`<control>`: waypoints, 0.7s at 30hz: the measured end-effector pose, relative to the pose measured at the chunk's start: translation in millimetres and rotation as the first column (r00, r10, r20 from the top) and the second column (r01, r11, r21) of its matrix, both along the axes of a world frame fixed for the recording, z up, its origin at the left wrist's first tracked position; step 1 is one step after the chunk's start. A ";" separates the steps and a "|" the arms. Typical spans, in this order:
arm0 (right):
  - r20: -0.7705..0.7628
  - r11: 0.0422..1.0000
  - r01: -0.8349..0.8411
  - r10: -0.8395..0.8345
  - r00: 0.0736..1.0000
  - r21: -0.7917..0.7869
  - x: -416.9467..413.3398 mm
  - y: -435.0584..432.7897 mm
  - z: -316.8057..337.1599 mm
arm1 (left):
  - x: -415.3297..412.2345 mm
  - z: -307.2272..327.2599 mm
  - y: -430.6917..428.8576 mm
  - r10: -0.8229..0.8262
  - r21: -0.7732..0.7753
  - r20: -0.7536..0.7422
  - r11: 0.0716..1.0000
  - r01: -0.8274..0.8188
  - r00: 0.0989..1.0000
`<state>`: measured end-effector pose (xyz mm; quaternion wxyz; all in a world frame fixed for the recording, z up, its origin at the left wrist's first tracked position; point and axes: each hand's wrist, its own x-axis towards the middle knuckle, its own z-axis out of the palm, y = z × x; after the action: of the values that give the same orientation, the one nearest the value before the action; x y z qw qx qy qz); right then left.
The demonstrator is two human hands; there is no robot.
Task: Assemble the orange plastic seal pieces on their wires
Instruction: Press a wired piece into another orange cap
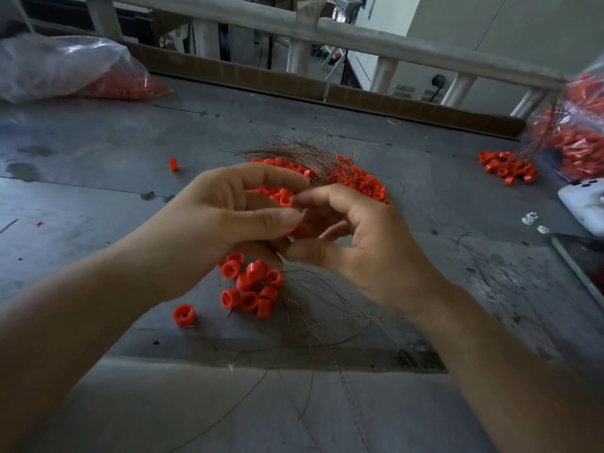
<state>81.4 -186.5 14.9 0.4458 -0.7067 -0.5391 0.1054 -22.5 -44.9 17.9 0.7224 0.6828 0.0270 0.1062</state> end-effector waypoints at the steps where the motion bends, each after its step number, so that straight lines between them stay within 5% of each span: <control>1: -0.024 1.000 -0.001 0.001 1.000 -0.004 2.0 -0.7 1.6 | -0.6 1.6 2.2 -0.008 -0.018 0.029 1.000 0.009 1.000; 7: -0.037 0.996 0.050 -0.047 0.998 0.071 8.1 -6.6 9.0 | 0.2 6.1 11.2 0.063 -0.172 0.101 0.984 -0.045 0.993; 15: 0.082 0.989 0.141 -0.144 0.986 0.047 15.1 -11.2 14.6 | -1.1 7.3 12.4 0.146 -0.096 0.120 0.986 -0.135 0.982; 21: 0.097 0.975 0.146 -0.131 0.987 -0.168 20.4 -12.2 11.7 | -0.6 4.3 23.0 0.272 0.346 0.051 0.898 -0.273 0.961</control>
<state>101.9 -198.6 26.6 0.3648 -0.7829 -0.4958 0.0906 -23.1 -21.9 22.1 0.5677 0.7895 0.1021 0.2099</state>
